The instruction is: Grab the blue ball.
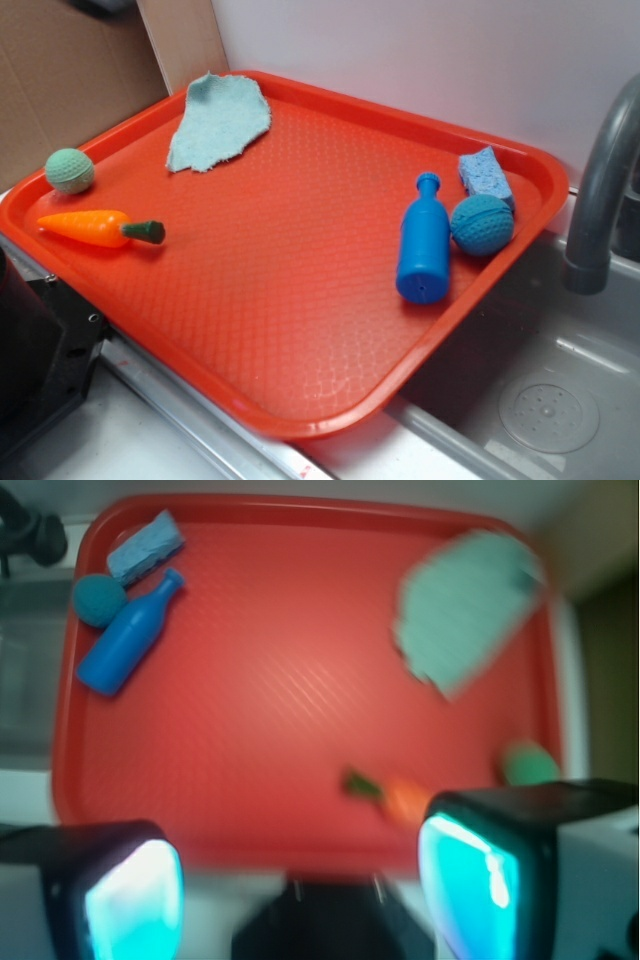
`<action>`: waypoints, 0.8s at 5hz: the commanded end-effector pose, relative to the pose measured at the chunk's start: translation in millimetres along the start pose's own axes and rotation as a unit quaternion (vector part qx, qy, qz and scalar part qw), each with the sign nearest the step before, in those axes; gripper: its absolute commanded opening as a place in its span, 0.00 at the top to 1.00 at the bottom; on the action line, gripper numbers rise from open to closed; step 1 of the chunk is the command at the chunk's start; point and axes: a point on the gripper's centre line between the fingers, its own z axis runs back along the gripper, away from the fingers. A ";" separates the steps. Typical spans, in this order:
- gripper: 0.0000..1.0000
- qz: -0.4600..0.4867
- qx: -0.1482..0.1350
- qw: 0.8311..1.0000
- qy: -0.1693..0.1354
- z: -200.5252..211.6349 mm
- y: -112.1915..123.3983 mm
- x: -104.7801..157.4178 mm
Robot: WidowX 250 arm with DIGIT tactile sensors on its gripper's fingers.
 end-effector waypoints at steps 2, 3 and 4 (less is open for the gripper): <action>0.00 -0.110 0.008 0.993 -0.043 -3.1 -49.8 51.6; 0.00 -0.110 0.008 0.993 -0.043 -3.1 -49.8 51.6; 0.00 -0.129 -0.011 0.990 -0.057 -25.6 -61.5 77.2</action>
